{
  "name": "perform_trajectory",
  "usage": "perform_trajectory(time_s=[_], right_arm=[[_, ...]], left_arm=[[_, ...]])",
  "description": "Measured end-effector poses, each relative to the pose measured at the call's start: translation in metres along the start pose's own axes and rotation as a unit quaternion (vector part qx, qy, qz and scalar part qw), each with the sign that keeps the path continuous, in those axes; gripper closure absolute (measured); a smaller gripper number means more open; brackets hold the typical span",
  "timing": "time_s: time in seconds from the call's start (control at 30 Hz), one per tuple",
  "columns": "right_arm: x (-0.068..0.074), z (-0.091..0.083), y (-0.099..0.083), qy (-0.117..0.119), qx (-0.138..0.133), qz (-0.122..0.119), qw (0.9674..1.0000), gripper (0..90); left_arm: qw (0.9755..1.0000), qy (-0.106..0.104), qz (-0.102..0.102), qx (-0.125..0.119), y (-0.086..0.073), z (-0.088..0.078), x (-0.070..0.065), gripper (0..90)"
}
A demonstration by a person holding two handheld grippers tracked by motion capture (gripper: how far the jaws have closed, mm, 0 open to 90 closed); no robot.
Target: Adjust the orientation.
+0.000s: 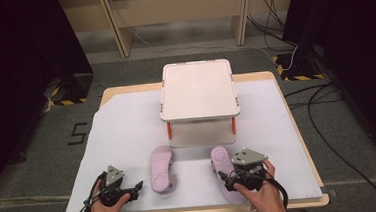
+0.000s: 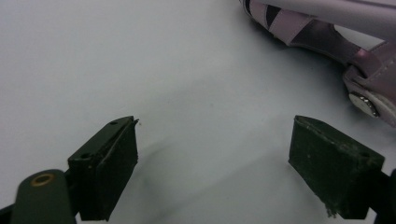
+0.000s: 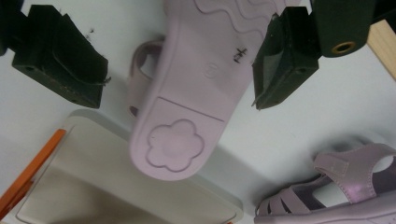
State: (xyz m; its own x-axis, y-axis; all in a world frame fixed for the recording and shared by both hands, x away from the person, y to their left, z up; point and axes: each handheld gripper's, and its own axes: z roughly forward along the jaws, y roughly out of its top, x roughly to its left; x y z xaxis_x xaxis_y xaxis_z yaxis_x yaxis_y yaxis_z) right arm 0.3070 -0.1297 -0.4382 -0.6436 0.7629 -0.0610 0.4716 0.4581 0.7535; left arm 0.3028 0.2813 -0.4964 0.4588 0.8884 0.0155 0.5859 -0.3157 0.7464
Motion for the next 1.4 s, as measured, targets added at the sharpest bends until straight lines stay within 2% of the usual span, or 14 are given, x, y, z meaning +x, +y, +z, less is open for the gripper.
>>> perform_trajectory(time_s=[0.13,0.17,0.3,0.5,0.73,0.83,0.87,1.0,1.17,1.2,1.23,1.27,1.3,1.4], right_arm=[[0.007,0.008,0.000,-0.006,0.011,-0.004,0.9999,18.2],[0.011,0.013,0.000,-0.015,0.020,-0.014,0.9996,17.8],[0.017,0.021,-0.002,-0.032,0.034,-0.028,0.9985,17.2],[0.015,0.020,-0.003,-0.032,0.037,-0.023,0.9985,18.8],[-0.004,0.001,-0.004,-0.009,0.039,0.000,0.9992,29.0],[-0.019,-0.010,-0.005,0.009,0.031,0.019,0.9993,39.7],[-0.019,-0.010,-0.005,0.009,0.031,0.019,0.9993,39.7],[-0.037,-0.023,-0.009,-0.012,0.031,0.031,0.9990,46.9],[-0.062,-0.033,-0.020,-0.049,0.035,0.051,0.9969,54.1],[-0.062,-0.033,-0.020,-0.049,0.035,0.051,0.9969,54.1],[-0.072,-0.035,-0.024,-0.057,0.036,0.057,0.9961,54.2],[-0.072,-0.035,-0.024,-0.057,0.036,0.057,0.9961,54.2],[-0.079,-0.038,-0.027,-0.058,0.041,0.067,0.9952,54.2],[-0.084,-0.040,-0.031,-0.064,0.046,0.071,0.9944,54.2]], left_arm=[[1.0000,-0.002,0.001,0.002,-0.001,0.001,0.000,15.3],[1.0000,-0.005,0.003,0.001,0.000,0.002,0.000,15.3],[1.0000,-0.006,0.006,0.004,0.000,0.003,-0.001,15.3],[0.9999,-0.006,0.008,0.003,0.000,0.002,-0.001,15.5],[1.0000,-0.006,0.004,0.002,-0.001,0.002,0.001,15.7],[0.9999,-0.009,0.007,0.001,0.000,0.001,0.000,15.8],[0.9999,-0.009,0.007,0.001,0.000,0.001,0.000,15.8],[0.9999,-0.011,0.007,0.002,0.000,0.002,0.001,15.9],[0.9999,-0.013,0.006,-0.001,0.000,0.002,0.001,15.8],[0.9999,-0.013,0.006,-0.001,0.000,0.002,0.001,15.8],[0.9999,-0.014,0.007,0.002,0.000,0.003,0.001,15.8],[0.9999,-0.014,0.007,0.002,0.000,0.003,0.001,15.8],[0.9999,-0.015,0.007,0.003,0.000,0.003,0.001,15.8],[0.9999,-0.015,0.007,0.001,0.000,0.003,0.000,15.9]])
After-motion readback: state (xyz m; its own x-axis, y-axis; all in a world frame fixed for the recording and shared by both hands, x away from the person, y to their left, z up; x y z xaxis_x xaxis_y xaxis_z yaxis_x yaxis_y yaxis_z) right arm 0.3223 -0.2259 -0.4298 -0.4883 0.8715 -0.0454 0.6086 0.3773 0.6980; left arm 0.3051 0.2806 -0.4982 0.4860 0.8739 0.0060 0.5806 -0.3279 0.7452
